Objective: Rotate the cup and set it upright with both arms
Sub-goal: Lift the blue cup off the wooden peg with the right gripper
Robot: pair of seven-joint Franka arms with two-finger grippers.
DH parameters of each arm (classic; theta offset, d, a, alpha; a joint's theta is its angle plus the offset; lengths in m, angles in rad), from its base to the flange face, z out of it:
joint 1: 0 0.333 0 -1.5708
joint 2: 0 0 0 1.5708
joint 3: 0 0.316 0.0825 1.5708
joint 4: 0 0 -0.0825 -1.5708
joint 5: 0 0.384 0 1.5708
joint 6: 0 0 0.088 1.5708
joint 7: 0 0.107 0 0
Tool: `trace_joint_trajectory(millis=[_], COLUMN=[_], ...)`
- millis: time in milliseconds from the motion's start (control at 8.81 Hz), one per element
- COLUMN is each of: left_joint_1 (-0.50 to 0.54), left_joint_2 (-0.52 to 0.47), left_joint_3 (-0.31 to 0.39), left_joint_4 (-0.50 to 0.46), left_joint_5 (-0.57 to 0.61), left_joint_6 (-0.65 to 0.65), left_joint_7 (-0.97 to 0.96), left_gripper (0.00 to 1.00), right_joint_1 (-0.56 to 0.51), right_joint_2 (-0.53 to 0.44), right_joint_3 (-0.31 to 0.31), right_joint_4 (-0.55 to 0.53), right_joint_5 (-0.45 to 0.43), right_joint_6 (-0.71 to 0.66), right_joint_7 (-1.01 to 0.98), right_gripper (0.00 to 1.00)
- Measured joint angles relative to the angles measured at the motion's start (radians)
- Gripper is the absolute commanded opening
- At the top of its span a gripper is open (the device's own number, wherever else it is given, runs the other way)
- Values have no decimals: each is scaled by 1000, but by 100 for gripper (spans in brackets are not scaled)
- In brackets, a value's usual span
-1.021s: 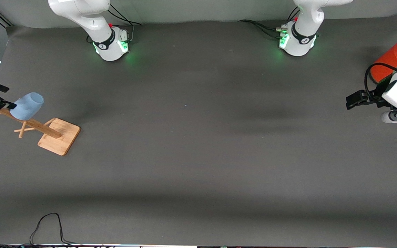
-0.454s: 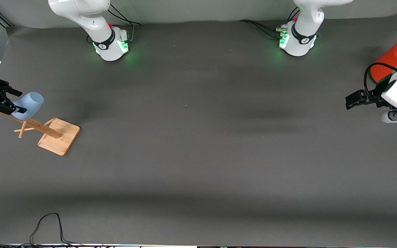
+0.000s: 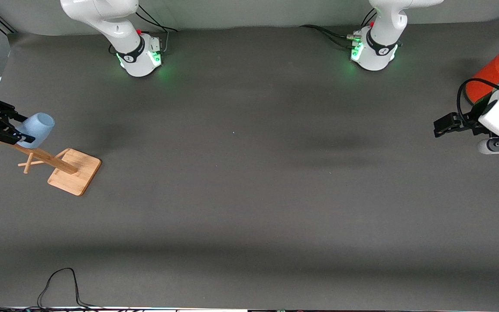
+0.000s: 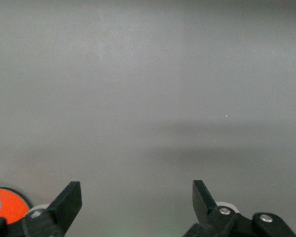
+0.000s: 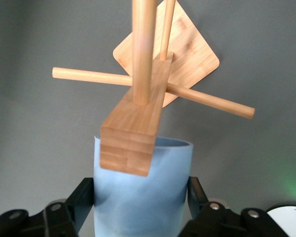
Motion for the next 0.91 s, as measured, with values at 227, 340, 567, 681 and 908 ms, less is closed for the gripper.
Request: trace_joint_trajectory(millis=[227, 340, 567, 681, 908], left_joint_1=[0, 0, 0, 0, 0], left_joint_2=[0, 0, 0, 0, 0], left_joint_3=[-3, -4, -4, -5, -5], left_joint_4=[0, 0, 0, 0, 0], left_joint_5=[0, 0, 0, 0, 0], left_joint_6=[-1, -1, -1, -1, -1], left_joint_7=[0, 0, 0, 0, 0], left_gripper=[100, 100, 100, 100, 100], right_joint_1=[1, 2, 4, 5, 6], right_joint_2=[0, 0, -1, -4, -16], right_joint_3=[1, 2, 8, 18, 52], right_joint_4=[2, 12, 52, 76, 105], right_joint_5=[2, 2, 3, 3, 17], right_joint_6=[-5, -26, -103, -140, -192], right_joint_7=[0, 2, 44, 77, 154], right_gripper=[54, 52, 52, 52, 52])
